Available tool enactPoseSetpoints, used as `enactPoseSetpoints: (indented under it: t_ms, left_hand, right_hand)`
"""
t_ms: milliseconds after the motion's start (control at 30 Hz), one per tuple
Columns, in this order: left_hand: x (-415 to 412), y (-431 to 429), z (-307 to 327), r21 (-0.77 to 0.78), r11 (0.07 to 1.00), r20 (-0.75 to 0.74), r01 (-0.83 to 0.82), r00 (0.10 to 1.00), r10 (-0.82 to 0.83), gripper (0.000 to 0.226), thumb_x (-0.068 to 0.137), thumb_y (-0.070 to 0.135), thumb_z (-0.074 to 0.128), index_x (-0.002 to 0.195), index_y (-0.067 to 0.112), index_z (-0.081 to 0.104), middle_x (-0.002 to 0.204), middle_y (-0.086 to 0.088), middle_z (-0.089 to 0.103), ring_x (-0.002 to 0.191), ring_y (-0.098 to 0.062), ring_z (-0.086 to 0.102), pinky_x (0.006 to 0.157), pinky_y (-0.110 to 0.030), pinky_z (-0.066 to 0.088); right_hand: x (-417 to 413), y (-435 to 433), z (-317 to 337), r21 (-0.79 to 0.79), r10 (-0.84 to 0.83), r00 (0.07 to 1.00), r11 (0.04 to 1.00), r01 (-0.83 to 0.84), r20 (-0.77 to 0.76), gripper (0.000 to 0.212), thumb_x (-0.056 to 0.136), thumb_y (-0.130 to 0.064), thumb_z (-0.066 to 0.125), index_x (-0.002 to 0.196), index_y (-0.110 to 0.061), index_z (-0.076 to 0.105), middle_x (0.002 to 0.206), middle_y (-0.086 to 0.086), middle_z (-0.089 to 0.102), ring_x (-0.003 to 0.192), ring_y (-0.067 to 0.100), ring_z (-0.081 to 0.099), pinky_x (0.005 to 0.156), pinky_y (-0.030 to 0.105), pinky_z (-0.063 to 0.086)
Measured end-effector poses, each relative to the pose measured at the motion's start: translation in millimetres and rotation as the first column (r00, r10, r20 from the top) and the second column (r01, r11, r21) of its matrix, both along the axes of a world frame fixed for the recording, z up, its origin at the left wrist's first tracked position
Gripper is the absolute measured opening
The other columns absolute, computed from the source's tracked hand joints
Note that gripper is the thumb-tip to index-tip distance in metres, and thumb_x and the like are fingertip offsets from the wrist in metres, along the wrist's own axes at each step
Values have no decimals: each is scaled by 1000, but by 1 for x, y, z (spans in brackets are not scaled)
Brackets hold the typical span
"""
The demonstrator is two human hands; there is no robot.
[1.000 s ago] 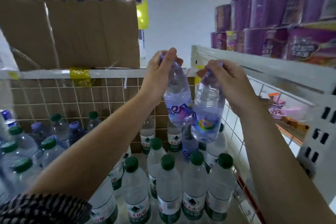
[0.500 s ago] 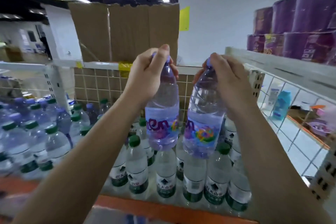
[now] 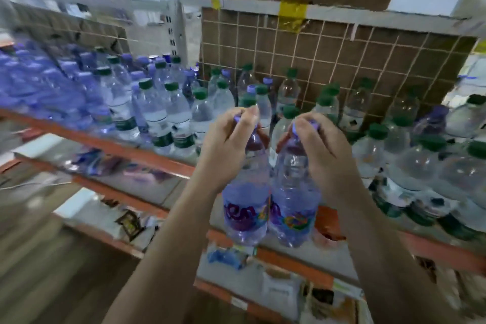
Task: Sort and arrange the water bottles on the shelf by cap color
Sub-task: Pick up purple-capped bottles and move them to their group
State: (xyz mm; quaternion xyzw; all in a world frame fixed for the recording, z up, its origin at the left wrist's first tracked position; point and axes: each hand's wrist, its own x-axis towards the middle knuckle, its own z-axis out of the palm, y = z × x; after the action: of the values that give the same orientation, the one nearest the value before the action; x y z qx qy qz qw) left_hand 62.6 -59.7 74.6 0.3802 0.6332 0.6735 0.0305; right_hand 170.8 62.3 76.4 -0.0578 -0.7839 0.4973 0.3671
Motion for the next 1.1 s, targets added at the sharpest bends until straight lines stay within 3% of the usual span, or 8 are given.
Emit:
enactPoseSetpoints:
  t_ms: [167,367,533,700,767,900,1000,1100]
  left_hand:
    - [-45,-90,-39,-83,991,2,-109,994,110,51,95,47,43,73,2,54,63,-18,53,61,-32,49,63,-44,42]
    - [-92,-176,-77,-158,953,40,-258,963,267,36,94,46,46,74,18,56,61,11,53,60,1,48,60,-20,38]
    - [-133,-228,-93,-197,910,101,-364,916,388,31,91,53,46,73,34,62,61,4,58,60,-11,50,64,-35,40]
    - [-193,-271,-100,-206,860,77,-466,869,489,28,90,47,46,68,33,58,60,23,56,61,5,52,62,-10,38]
    - [-223,-289,-102,-198,843,58,-500,853,519,32,89,47,46,70,23,56,60,19,53,59,4,48,58,-11,36]
    - [-286,-320,-93,-232,790,24,-568,809,588,30,93,36,46,67,23,53,55,21,55,55,5,49,58,-8,35]
    - [-329,-347,-86,-244,751,41,-614,767,640,34,91,44,46,72,18,56,64,1,66,62,-14,60,64,-27,46]
    - [-366,-378,-88,-244,700,24,-671,718,696,40,88,50,44,76,14,58,69,-1,68,67,-18,62,68,-35,49]
  right_hand:
    - [-55,-81,-45,-104,13,996,995,-4,88,27,90,-46,46,78,-24,57,60,0,53,56,21,51,53,31,42]
    - [-119,-153,-78,-147,74,993,987,-60,93,25,90,-43,46,83,-22,56,67,-7,51,63,13,48,62,22,41]
    - [-178,-190,-92,-159,222,967,967,-201,125,21,94,-35,47,85,-18,56,68,-15,61,64,-1,53,63,15,41]
    - [-253,-228,-98,-127,296,941,952,-277,162,21,93,-39,47,81,-24,55,67,-17,61,61,0,53,60,16,41]
    - [-287,-243,-102,-123,324,930,944,-306,172,26,91,-44,47,81,-22,57,69,-4,64,64,14,58,64,28,46]
    - [-359,-274,-100,-100,384,915,922,-374,120,22,90,-47,45,79,-30,55,65,-13,57,60,3,51,61,21,42]
    - [-411,-298,-92,-89,459,881,888,-451,115,19,94,-40,47,80,-29,54,66,-15,57,63,7,54,63,27,44]
    - [-458,-323,-88,-79,495,861,869,-489,116,18,97,-29,48,80,-30,53,64,-21,55,62,-3,51,63,14,39]
